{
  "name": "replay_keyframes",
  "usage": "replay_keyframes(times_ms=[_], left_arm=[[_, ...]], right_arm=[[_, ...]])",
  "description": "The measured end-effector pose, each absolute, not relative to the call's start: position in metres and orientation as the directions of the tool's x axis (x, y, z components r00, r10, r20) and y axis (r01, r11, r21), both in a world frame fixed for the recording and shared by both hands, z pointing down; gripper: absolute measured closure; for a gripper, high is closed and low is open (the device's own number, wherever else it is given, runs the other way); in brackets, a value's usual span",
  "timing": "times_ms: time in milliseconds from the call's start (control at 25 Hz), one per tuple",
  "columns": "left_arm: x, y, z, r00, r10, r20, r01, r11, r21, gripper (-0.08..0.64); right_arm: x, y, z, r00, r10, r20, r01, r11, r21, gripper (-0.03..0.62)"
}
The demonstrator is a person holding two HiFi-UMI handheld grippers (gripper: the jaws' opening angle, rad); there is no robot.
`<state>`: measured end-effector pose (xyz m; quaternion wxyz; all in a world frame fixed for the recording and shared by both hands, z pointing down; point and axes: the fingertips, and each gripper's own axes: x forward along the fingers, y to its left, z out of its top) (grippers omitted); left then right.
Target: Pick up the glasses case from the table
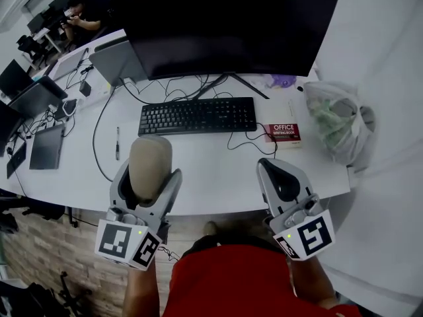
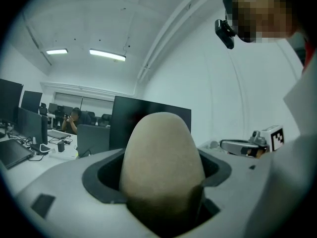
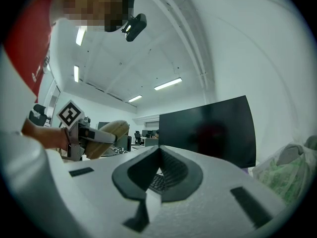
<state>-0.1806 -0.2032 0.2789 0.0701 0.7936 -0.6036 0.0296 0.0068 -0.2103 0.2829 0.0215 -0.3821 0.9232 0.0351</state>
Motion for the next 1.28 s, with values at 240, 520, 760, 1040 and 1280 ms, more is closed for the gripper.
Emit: replay_keyframes(times_ms=[240, 520, 760, 1040, 1280], left_arm=[[-0.182, -0.198, 0.266, 0.266, -0.958, 0.106, -0.964, -0.261, 0.057, 0.158], [-0.179, -0.202, 0.268, 0.272, -0.956, 0.109, -0.962, -0.267, 0.059, 0.158], [-0.176, -0.206, 0.27, 0.282, -0.952, 0.115, -0.959, -0.276, 0.064, 0.158], [-0.174, -0.206, 0.272, 0.285, -0.951, 0.12, -0.958, -0.278, 0.066, 0.158], [-0.176, -0.206, 0.271, 0.284, -0.951, 0.123, -0.958, -0.278, 0.066, 0.158]], right_arm=[[0.009, -0.208, 0.275, -0.699, -0.71, -0.083, -0.715, 0.695, 0.075, 0.588], [0.013, -0.21, 0.276, -0.692, -0.718, -0.075, -0.722, 0.686, 0.091, 0.588], [0.016, -0.21, 0.277, -0.687, -0.724, -0.067, -0.727, 0.681, 0.089, 0.588], [0.019, -0.209, 0.278, -0.685, -0.726, -0.062, -0.728, 0.679, 0.088, 0.588], [0.017, -0.21, 0.278, -0.685, -0.726, -0.057, -0.728, 0.68, 0.087, 0.588]])
